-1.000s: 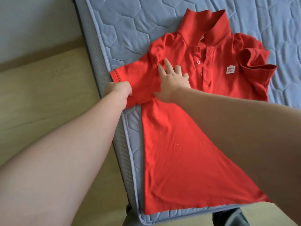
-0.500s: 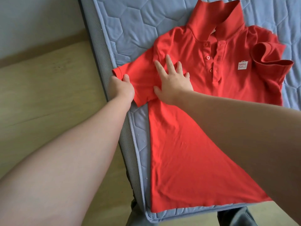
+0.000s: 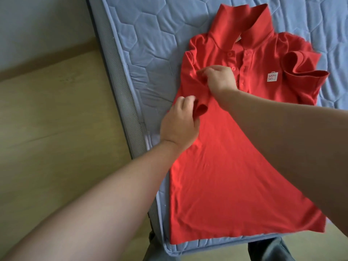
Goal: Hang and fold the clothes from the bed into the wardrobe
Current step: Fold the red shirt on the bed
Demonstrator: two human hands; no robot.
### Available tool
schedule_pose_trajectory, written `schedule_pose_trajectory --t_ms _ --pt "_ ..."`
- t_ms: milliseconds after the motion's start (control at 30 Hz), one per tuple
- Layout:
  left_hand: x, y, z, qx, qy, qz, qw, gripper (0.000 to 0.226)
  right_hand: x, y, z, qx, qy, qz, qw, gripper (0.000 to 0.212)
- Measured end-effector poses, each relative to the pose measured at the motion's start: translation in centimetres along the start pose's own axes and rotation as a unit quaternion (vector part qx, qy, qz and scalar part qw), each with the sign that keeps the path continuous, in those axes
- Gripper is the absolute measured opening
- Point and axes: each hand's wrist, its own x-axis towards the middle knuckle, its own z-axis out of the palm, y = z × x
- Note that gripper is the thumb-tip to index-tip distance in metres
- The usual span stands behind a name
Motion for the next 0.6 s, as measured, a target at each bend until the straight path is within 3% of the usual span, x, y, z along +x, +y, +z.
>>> schedule_pose_trajectory --t_ms 100,200,333,467,600 --pt "-0.1 0.3 2.0 0.117 -0.057 0.025 0.991 0.051 0.5 0.7 -1.5 -0.016 0.030 0.036 0.999 0.020" --pt "0.2 0.1 3.4 0.206 -0.123 0.032 0.970 0.054 0.4 1.9 -2.2 -0.159 0.004 -0.015 0.987 0.025" --pt "1.1 1.7 3.8 0.192 -0.124 -0.030 0.973 0.041 -0.8 3.2 -4.3 -0.263 0.001 -0.101 0.959 0.032" --pt "2.0 4.5 4.1 0.173 -0.095 -0.021 0.980 0.045 -1.3 4.9 -9.1 -0.348 0.123 -0.137 0.919 0.037" --pt "3.7 8.7 5.7 0.146 -0.077 0.025 0.986 0.043 -0.6 6.7 -15.7 -0.434 0.242 -0.103 0.862 0.056"
